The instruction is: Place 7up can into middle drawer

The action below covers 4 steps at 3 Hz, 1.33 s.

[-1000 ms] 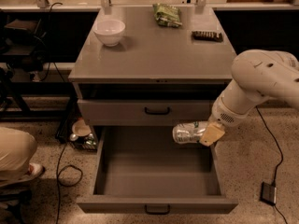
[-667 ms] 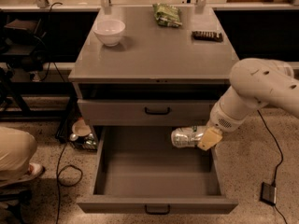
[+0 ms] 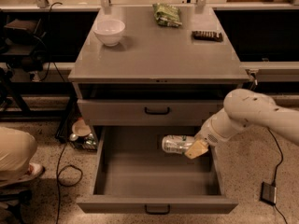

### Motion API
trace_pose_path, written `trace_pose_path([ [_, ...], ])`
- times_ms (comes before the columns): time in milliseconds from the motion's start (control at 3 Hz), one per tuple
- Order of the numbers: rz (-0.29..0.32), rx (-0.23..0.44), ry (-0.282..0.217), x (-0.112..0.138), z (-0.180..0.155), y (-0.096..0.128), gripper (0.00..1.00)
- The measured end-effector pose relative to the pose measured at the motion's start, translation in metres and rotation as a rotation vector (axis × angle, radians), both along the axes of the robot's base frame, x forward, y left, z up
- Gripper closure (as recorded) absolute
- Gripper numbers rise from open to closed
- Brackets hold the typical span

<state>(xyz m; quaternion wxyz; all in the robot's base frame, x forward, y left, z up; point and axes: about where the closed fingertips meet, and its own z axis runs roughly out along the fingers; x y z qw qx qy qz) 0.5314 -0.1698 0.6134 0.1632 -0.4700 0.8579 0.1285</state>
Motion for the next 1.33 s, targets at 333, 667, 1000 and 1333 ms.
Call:
trace_pose_path([
  [333, -0.036, 0.119, 0.001, 0.017, -0.065, 0.034, 1.0],
  [667, -0.056, 0.185, 0.018, 0.024, -0.108, 0.055, 1.0],
  [1000, -0.089, 0.258, 0.026, 0.025, -0.147, 0.077, 1.0],
  [1333, -0.11, 0.309, 0.026, 0.03, -0.174, 0.097, 1.0],
])
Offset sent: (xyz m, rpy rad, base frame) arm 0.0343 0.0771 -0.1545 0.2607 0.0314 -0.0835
